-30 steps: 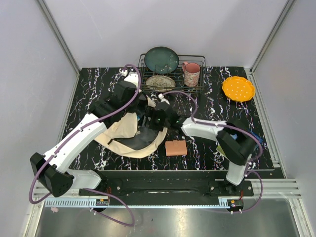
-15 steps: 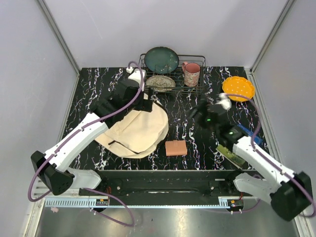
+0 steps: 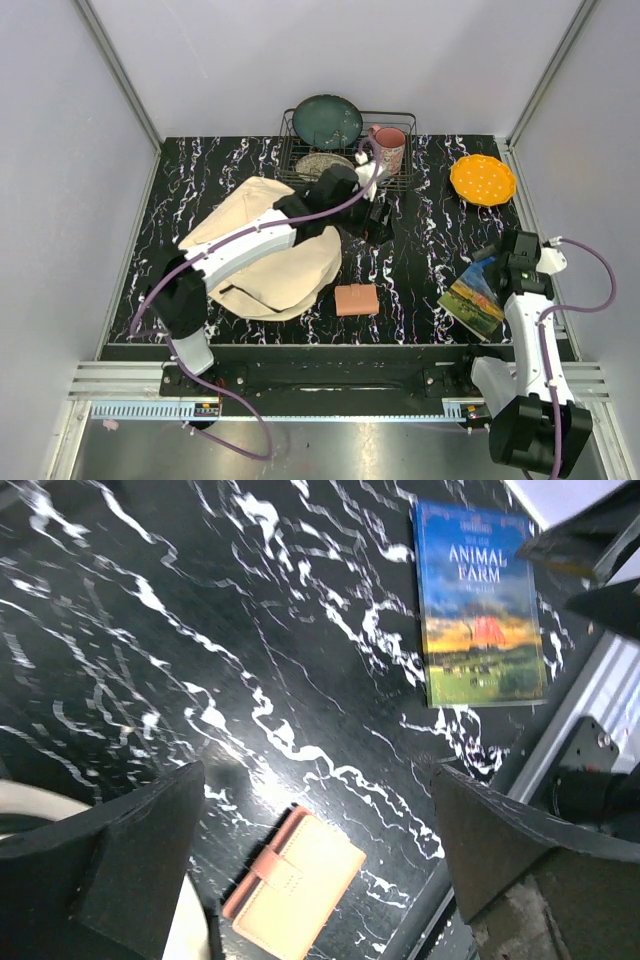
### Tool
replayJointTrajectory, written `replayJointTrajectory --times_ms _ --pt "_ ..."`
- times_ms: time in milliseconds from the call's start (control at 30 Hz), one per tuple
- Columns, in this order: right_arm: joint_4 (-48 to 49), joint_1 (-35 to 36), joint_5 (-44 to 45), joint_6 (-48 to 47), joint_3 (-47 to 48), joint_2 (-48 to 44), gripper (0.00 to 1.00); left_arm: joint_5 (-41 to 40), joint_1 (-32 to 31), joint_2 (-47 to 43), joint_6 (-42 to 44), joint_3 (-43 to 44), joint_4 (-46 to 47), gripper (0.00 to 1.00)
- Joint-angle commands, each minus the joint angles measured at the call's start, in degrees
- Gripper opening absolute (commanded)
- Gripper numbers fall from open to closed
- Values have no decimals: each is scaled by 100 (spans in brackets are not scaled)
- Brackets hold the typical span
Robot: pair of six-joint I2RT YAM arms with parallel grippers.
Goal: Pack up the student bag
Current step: Place the book in the student bag, then pick up the book from the center of the board.
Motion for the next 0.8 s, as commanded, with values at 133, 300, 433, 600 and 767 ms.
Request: replayJointTrajectory --times_ms 133,300,433,600,767 --pt "-703 -681 910 84 208 222 100 1119 -92 396 -14 466 477 99" --pt "-616 -1261 796 57 252 749 100 1110 -84 369 -32 264 512 99" --pt "-222 -1692 482 84 60 891 100 1154 -84 395 -119 185 591 99" --pt "377 -1947 93 -83 -178 1478 100 1207 -84 440 -111 211 556 99" --pt "1282 -1956 -382 -58 -599 1664 100 1198 -92 510 -84 290 556 99"
